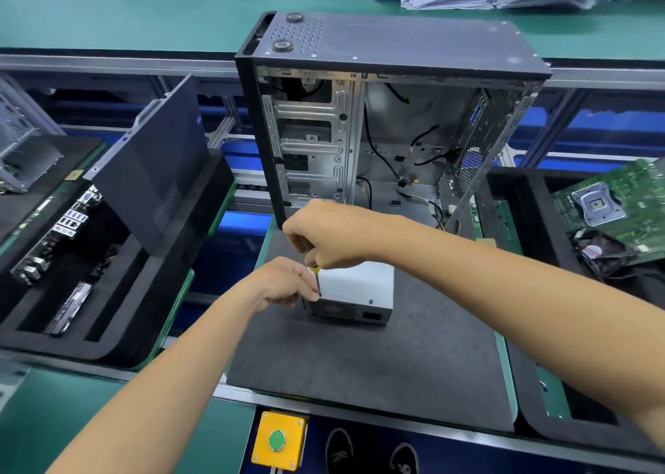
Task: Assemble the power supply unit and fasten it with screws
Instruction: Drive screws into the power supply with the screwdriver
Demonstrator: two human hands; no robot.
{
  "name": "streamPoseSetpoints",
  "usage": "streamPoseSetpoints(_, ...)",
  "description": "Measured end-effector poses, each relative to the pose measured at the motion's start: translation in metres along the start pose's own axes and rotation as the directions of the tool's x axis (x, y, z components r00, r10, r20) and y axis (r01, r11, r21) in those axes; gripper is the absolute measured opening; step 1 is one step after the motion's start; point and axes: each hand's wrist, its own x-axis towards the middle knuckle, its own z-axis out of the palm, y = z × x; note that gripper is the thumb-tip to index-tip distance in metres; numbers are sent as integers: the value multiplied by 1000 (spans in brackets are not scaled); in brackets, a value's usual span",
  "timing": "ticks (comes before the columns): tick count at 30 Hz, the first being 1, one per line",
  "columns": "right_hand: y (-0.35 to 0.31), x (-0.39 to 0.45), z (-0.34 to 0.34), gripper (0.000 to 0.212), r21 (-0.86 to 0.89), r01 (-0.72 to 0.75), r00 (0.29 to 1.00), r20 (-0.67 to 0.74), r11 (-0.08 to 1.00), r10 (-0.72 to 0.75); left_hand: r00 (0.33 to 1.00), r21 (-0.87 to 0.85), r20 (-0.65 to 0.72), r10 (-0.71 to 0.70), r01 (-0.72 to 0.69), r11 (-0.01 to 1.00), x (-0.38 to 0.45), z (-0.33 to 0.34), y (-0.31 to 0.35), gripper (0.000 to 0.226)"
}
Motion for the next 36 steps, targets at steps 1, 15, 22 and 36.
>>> streamPoseSetpoints(1, 0, 1, 0, 10, -11, -7, 1000, -20, 1000, 7, 1000, 2, 6, 0, 0, 1000, 0, -1, 0, 26)
streamPoseSetpoints(15, 3, 0, 7, 15, 26, -36, 999, -35, 999, 37, 999, 49, 27, -43, 42, 998, -1, -4, 5, 21)
streamPoseSetpoints(22, 1, 1, 10, 11, 56, -74, 993, -86, 996, 79, 999, 55, 21, -43, 42, 998, -1, -4, 5, 21)
streamPoseSetpoints(36, 6, -4, 5, 8, 54, -107, 991, -81, 993, 111, 998, 156, 58, 37, -45, 987, -1, -6, 10, 18)
